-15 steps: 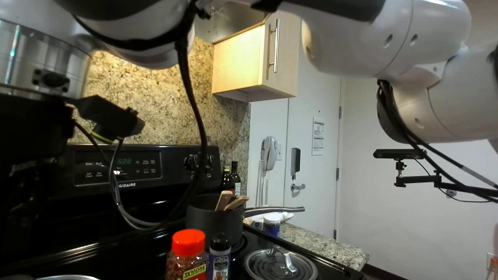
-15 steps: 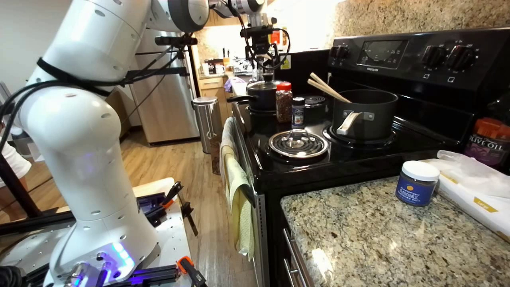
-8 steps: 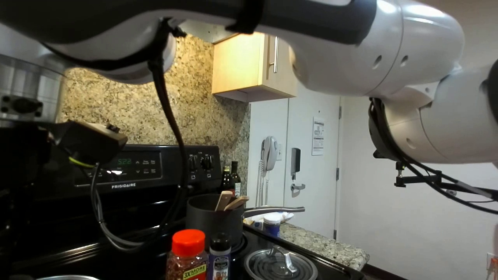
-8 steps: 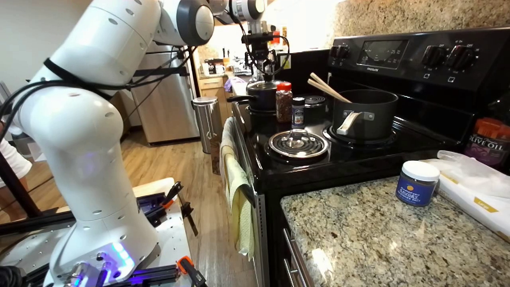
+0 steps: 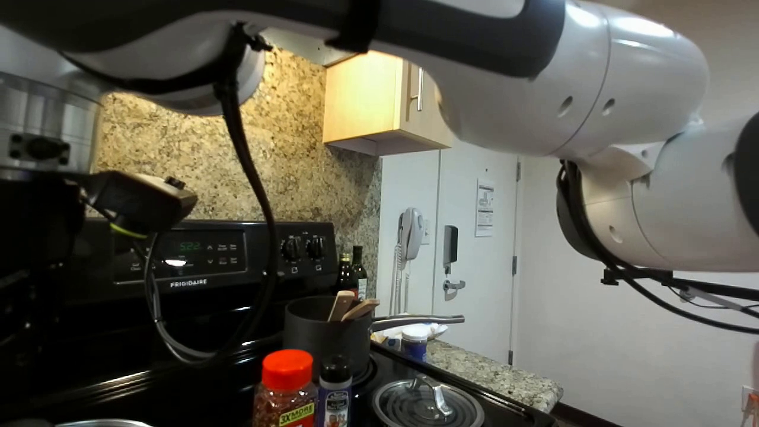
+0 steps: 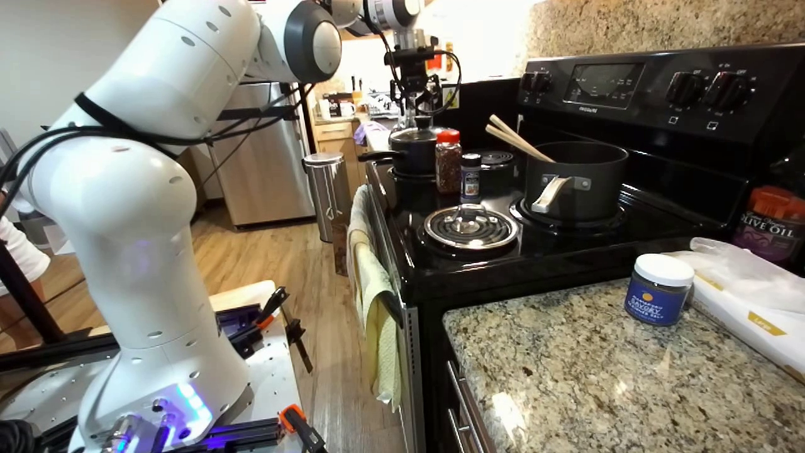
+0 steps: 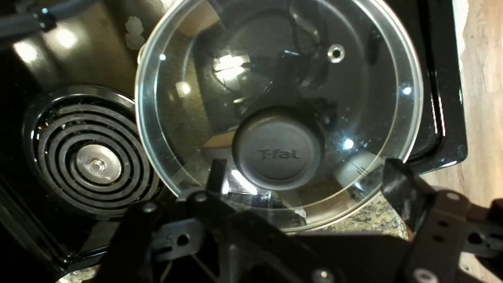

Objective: Remove the lid from the pot on the left side of the stove

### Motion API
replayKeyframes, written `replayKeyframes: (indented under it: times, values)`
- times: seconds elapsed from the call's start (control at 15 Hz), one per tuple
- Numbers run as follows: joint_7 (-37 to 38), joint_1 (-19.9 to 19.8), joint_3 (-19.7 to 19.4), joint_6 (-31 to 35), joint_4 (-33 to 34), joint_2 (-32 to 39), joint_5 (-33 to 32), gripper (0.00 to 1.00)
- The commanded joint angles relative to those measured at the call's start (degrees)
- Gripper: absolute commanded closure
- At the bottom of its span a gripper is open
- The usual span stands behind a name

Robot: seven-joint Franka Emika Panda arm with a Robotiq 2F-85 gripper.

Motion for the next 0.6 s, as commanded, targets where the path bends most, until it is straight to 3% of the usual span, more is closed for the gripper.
replayKeyframes:
  times: [0.0, 0.33, 0.53]
  values:
    - [-1.6, 0.3, -0.6, -5.1, 6.6, 2.5, -0.1, 0.00]
    - [-3.0, -0.3, 0.0, -8.6, 10.2, 5.3, 1.8, 0.00]
    - [-3.4, -0.6, 0.4, -7.5, 8.0, 5.0, 1.7, 0.00]
